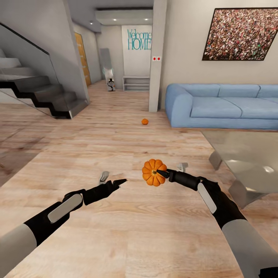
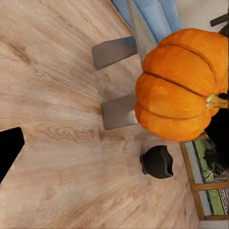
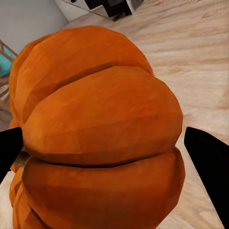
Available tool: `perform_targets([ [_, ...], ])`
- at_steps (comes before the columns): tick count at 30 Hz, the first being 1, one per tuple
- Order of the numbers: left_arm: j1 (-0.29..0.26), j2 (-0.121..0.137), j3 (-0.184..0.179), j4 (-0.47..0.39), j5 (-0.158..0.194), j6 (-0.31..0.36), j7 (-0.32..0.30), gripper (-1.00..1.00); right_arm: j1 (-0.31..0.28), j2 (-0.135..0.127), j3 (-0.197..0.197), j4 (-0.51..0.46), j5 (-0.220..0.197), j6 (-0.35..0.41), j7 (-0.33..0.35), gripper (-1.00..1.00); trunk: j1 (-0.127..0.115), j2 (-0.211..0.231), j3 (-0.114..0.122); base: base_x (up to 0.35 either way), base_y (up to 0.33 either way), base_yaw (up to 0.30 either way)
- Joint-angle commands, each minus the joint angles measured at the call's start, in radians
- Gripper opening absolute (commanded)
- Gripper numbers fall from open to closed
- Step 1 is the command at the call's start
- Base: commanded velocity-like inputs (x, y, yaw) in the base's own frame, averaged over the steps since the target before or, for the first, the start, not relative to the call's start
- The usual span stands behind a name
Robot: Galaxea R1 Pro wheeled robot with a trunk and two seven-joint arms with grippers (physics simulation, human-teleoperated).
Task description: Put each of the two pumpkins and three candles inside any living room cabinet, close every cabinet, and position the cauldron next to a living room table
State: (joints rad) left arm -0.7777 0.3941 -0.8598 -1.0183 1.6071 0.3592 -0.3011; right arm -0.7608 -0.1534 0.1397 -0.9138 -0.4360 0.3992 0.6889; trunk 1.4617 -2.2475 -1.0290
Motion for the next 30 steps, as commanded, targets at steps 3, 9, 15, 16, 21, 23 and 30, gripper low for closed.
perform_targets([
  [3, 0.000, -0.002, 0.001, 0.016, -0.001, 0.001, -0.001, 1.00, 0.000, 0.000, 0.000, -0.003, -0.001, 0.000, 0.003, -1.00, 0.000, 0.000, 0.000, 0.332, 0.000, 0.000],
  [9, 0.000, -0.003, 0.001, 0.020, -0.001, 0.001, -0.002, 1.00, 0.000, -0.001, 0.000, -0.006, -0.001, -0.001, 0.005, -1.00, 0.000, 0.000, 0.000, 0.336, 0.000, 0.000],
  [15, 0.000, -0.003, 0.001, 0.021, -0.001, 0.001, -0.002, 1.00, 0.000, -0.002, 0.000, -0.005, -0.001, -0.002, 0.002, -1.00, 0.000, 0.000, 0.000, 0.337, 0.000, 0.000],
  [16, 0.000, -0.003, 0.001, 0.020, -0.001, 0.001, -0.002, 1.00, 0.000, -0.002, 0.000, -0.005, -0.001, -0.002, 0.002, -1.00, 0.000, 0.000, 0.000, 0.337, 0.000, 0.000],
  [21, 0.000, -0.003, 0.001, 0.020, -0.001, 0.001, -0.003, 1.00, 0.000, -0.002, 0.000, -0.005, -0.001, -0.002, 0.001, -1.00, 0.000, 0.000, 0.000, 0.337, 0.000, 0.000],
  [23, 0.000, -0.003, 0.001, 0.021, -0.001, 0.001, -0.003, 1.00, 0.000, -0.002, 0.000, -0.005, -0.001, -0.002, 0.001, -1.00, 0.000, 0.000, 0.000, 0.337, 0.000, 0.000],
  [30, 0.000, -0.003, 0.001, 0.021, -0.001, 0.001, -0.003, 1.00, 0.000, 0.000, 0.000, -0.005, 0.000, -0.003, -0.004, -1.00, 0.000, 0.000, 0.000, 0.337, 0.000, 0.000],
])
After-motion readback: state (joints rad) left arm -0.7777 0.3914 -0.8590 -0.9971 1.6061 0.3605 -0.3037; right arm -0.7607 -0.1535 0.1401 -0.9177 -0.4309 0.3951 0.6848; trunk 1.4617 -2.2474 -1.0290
